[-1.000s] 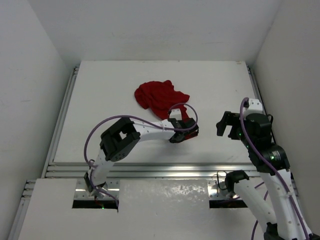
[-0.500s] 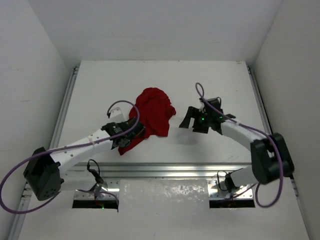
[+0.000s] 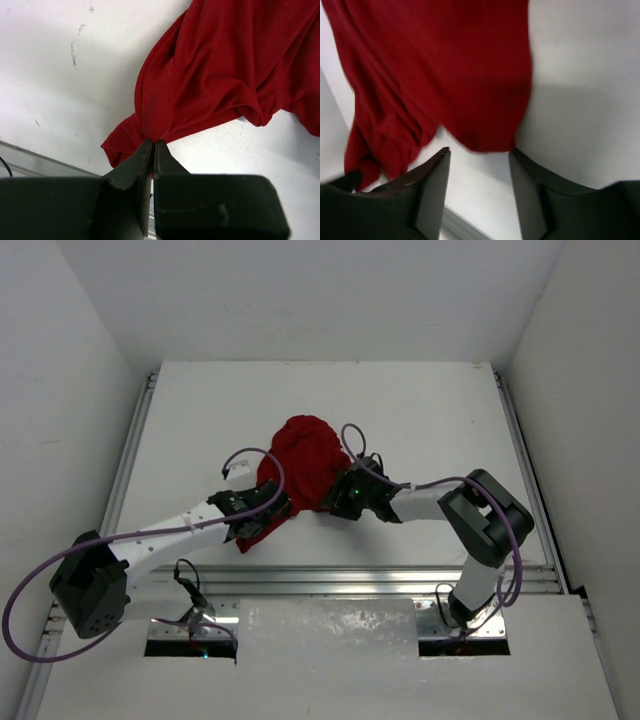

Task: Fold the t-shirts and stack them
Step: Flatten out the tshirt

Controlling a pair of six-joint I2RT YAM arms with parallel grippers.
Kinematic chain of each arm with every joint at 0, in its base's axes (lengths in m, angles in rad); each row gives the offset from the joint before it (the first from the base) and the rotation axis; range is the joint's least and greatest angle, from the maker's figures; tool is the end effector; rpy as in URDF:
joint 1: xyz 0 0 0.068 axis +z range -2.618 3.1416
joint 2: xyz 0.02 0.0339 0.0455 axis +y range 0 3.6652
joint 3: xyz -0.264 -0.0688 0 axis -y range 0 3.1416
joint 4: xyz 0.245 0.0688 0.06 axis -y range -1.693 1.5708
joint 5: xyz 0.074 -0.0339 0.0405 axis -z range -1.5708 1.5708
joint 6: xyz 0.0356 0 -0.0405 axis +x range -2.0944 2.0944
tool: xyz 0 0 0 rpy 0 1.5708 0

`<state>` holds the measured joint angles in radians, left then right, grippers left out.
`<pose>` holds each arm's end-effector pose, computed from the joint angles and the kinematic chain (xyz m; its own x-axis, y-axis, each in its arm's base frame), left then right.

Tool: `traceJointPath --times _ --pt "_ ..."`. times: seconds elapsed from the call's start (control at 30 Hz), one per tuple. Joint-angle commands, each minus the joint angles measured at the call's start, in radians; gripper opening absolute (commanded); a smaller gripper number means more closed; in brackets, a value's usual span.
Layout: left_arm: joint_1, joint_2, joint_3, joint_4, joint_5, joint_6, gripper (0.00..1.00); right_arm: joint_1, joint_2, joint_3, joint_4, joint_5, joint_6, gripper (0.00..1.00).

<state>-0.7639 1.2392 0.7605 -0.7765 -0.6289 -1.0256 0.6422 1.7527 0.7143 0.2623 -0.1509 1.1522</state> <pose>0.1669 -0.1309 0.2058 -0.7216 -0.2663 -0.6391 -0.3652 0.9306 0.0246 0.2544 0.1970 0.1160 -0.8475 0.4941 -0.1939 0.2369 0.6790 0.6948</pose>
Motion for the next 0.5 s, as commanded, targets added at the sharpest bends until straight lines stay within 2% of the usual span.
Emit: traceJointPath --times 0.0,0.07,0.13,0.17,0.2,0.27,0.33,0.4,0.43,0.47 --pt "0.006 -0.034 -0.004 0.026 -0.006 0.019 0.0 0.017 0.045 0.016 0.029 0.145 0.063 0.51" --pt "0.008 -0.041 -0.004 0.025 -0.008 0.024 0.0 0.017 0.063 0.04 -0.001 0.181 0.054 0.47" --pt "0.006 -0.047 -0.004 0.022 -0.015 0.027 0.0 0.019 0.079 0.063 -0.031 0.188 0.035 0.37" --pt "0.008 -0.05 0.0 0.014 -0.023 0.025 0.0 0.02 0.08 0.071 -0.043 0.198 0.029 0.18" --pt "0.008 -0.055 0.005 0.01 -0.028 0.028 0.0 0.02 0.076 0.071 -0.052 0.209 0.021 0.03" --pt "0.009 -0.061 0.026 -0.003 -0.055 0.029 0.0 0.028 0.044 0.051 -0.073 0.25 0.001 0.0" --pt "0.018 -0.064 0.065 -0.046 -0.078 0.036 0.0 0.045 -0.069 0.031 -0.116 0.295 -0.045 0.0" --pt "0.04 -0.057 0.187 -0.122 -0.124 0.05 0.0 0.05 -0.252 0.042 -0.208 0.372 -0.136 0.0" --pt "0.057 -0.052 0.318 -0.206 -0.173 0.053 0.0 0.05 -0.318 0.054 -0.309 0.428 -0.167 0.0" --pt "0.061 -0.049 0.392 -0.254 -0.202 0.053 0.0 0.05 -0.455 0.074 -0.364 0.463 -0.23 0.0"
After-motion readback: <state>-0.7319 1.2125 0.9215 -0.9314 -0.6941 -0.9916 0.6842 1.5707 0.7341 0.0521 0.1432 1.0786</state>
